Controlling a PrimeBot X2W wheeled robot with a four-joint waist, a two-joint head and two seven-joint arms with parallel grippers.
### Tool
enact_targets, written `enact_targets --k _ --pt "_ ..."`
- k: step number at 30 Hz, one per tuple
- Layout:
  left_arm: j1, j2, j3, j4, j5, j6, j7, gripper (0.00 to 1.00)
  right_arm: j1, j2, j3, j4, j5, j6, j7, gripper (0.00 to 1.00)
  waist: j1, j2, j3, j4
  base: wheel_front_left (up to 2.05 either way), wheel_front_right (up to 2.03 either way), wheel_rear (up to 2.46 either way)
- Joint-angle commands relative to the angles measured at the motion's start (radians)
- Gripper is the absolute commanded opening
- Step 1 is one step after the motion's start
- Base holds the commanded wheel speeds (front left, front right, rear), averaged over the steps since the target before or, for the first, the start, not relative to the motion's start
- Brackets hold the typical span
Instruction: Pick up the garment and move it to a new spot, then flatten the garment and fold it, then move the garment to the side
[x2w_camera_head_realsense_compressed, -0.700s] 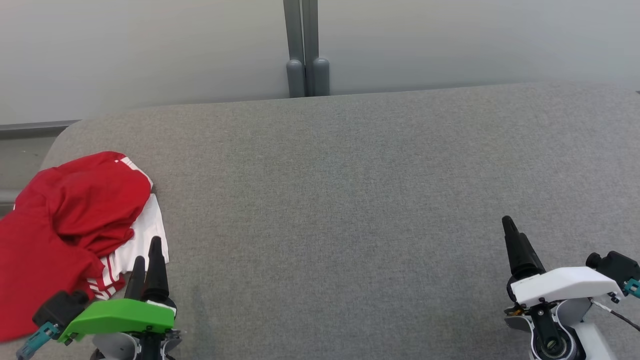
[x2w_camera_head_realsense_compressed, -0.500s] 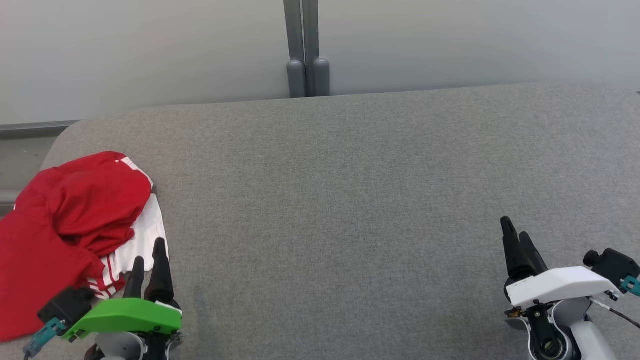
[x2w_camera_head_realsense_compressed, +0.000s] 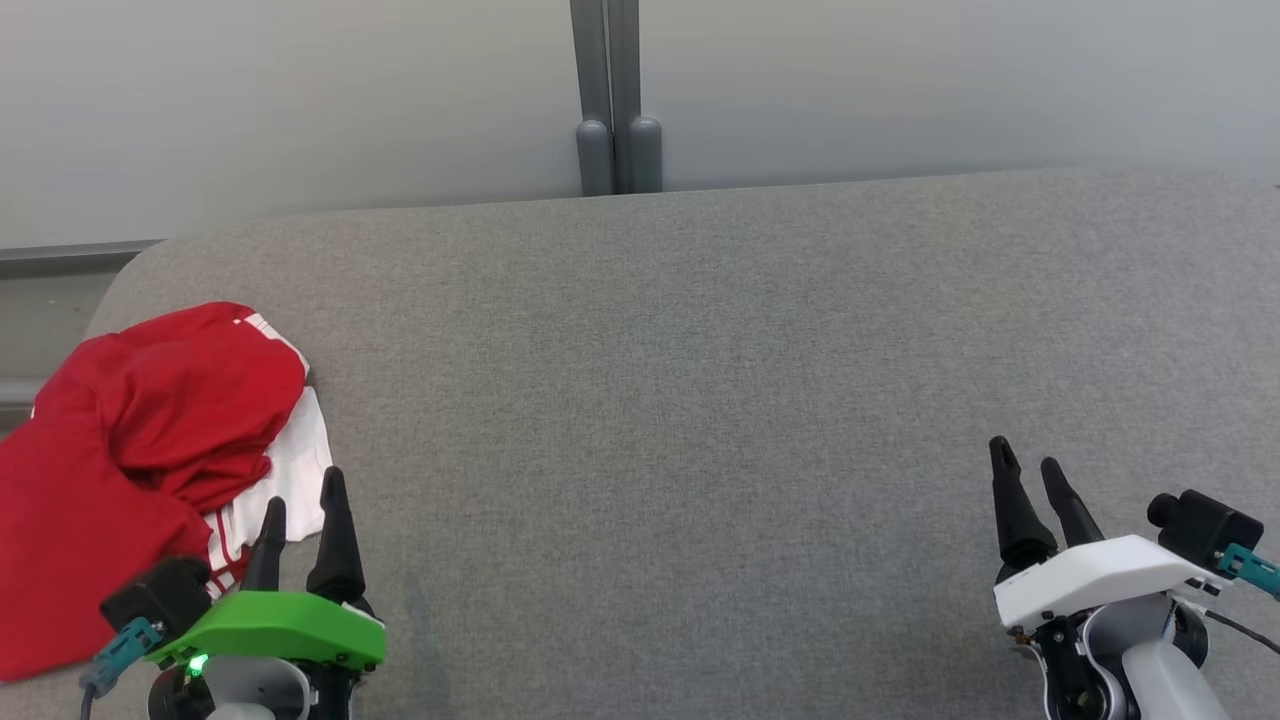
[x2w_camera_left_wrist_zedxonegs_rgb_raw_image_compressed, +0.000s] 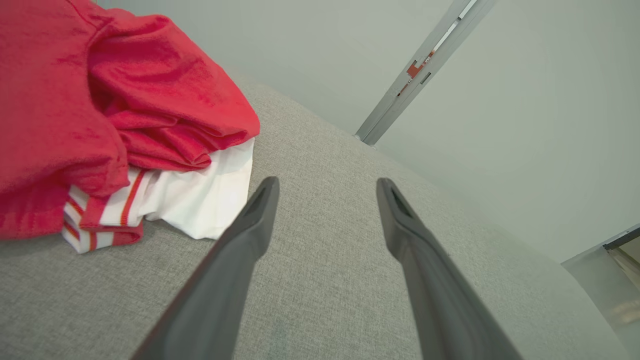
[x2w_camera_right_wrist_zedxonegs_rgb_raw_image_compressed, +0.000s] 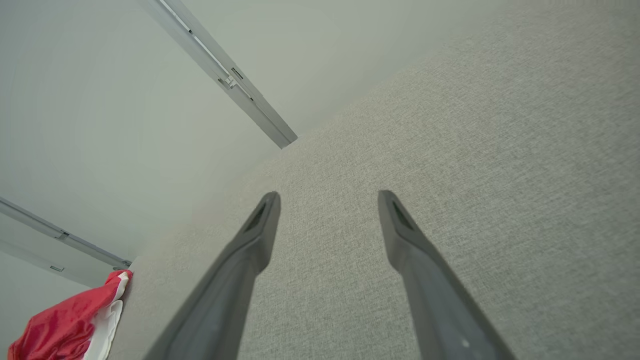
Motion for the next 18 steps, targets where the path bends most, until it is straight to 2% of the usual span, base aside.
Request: enact_targets --k 1,18 --pt "-0.021 0.010 -0.004 -0.015 0.041 0.009 -0.011 1.00 -0.025 -0.006 0.002 -0.006 -0.038 0.001 -0.012 1.00 0.0000 0.0000 -0.001 0.001 0.00 0.00 0.00" --pt "-0.018 0.020 -0.025 -0.005 0.226 0.030 -0.056 1.00 -0.028 0.001 0.023 0.011 -0.244 0.001 -0.057 1.00 0.0000 0.0000 0.002 0.000 0.00 0.00 0.00"
